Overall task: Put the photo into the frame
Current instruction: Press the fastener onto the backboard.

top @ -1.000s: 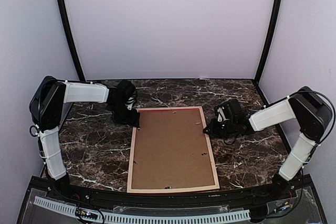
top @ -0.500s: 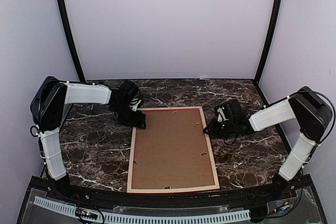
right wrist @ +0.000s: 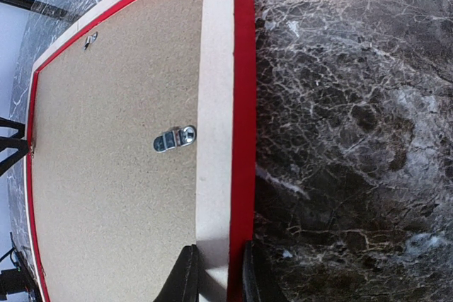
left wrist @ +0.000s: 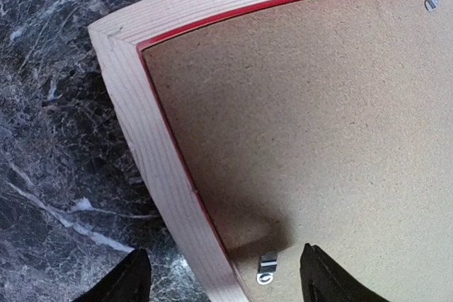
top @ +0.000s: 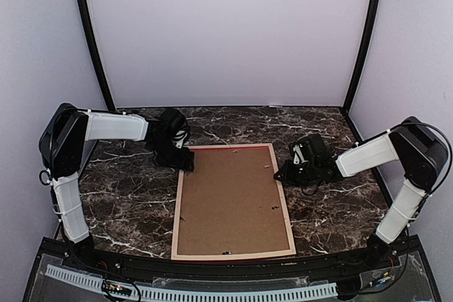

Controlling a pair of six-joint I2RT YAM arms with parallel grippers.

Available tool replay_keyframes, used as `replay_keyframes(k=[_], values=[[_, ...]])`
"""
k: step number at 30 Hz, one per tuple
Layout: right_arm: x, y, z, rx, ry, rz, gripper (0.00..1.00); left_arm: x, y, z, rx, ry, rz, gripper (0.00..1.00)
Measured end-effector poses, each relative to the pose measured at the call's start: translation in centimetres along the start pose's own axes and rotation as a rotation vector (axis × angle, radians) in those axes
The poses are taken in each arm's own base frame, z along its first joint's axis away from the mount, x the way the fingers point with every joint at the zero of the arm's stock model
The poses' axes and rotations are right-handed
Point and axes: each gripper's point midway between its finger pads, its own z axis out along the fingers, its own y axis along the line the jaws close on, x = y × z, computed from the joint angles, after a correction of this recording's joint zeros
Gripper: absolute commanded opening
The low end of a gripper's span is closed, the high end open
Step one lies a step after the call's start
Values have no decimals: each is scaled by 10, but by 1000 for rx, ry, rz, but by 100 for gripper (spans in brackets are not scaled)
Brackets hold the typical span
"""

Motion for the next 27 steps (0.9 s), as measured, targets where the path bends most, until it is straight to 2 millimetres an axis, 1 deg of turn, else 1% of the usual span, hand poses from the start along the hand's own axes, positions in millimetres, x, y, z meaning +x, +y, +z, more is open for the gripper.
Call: replay_keyframes(k=[16,21,27], values=[[0,0,0,0,0,0,0,-6,28,-1,-99,-29,-69,75],[0,0,0,0,0,0,0,-7,31,-1,-111,-33,-74,75],[0,0,0,-1,0,-1,0,-6,31,0,-109,-30,-70,75]])
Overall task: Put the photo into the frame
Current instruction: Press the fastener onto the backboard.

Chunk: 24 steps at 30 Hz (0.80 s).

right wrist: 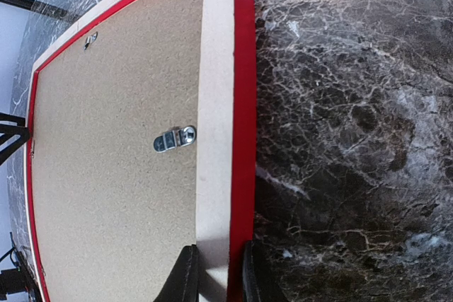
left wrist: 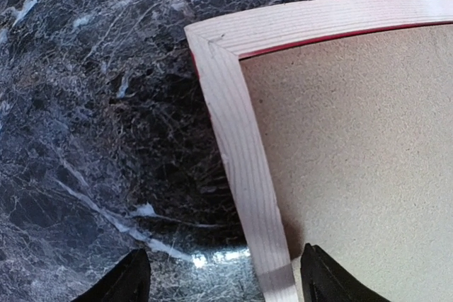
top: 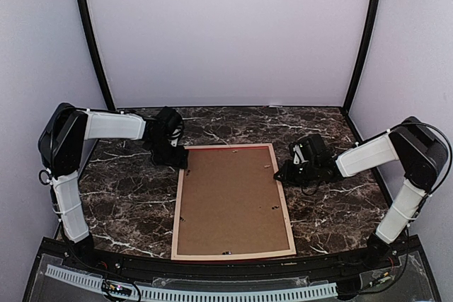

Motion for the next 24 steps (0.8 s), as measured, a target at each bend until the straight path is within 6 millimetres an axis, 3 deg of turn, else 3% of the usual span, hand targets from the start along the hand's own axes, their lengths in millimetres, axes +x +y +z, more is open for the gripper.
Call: replay_keyframes(k=[24], values=[[0,1,2,-8,-3,-2,0,14,-18,4,81,61,37,74]])
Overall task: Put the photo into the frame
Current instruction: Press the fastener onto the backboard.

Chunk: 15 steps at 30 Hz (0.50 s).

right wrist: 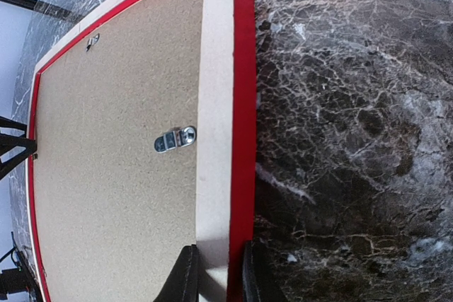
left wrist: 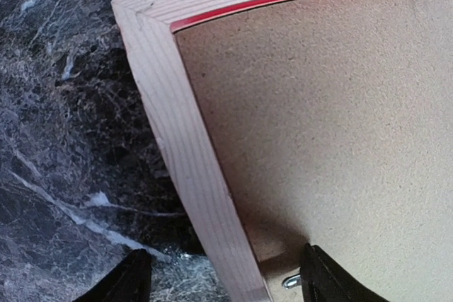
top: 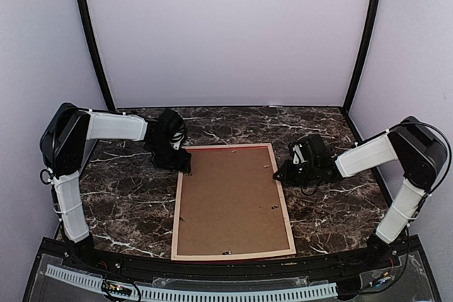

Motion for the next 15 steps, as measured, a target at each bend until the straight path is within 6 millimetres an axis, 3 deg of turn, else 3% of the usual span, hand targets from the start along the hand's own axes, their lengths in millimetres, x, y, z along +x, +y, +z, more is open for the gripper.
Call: replay_keyframes(k=[15], values=[[-1,1,1,-5,-2,-1,0,16,-10,-2,42,25,13,71]])
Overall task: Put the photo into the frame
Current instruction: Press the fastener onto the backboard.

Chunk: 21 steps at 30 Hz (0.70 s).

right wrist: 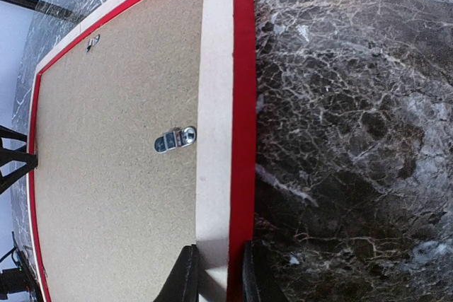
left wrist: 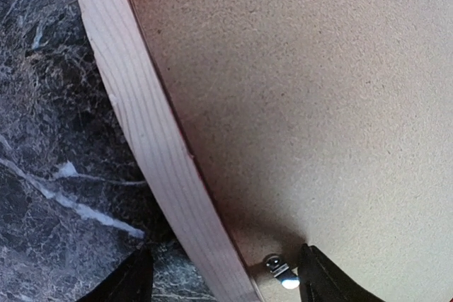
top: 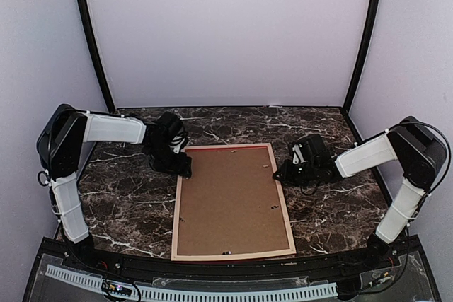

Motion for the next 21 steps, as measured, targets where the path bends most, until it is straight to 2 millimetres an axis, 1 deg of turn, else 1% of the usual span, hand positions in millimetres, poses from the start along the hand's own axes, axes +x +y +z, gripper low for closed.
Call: replay_keyframes(k=[5,9,14,19,21], values=[[0,0,0,0,0,0,0,4,0,-1,7,4,-3,65],[0,0,0,0,0,0,0,8,0,-1,11,8,-8,58],[0,0,0,0,1,0,0,9,-3,-1,26,12,-20,49],[0,0,0,0,1,0,0,10,-4,-1,36,14,-24,44],[0,0,0,0,1,0,0,10,-5,-1,40,14,-25,40]])
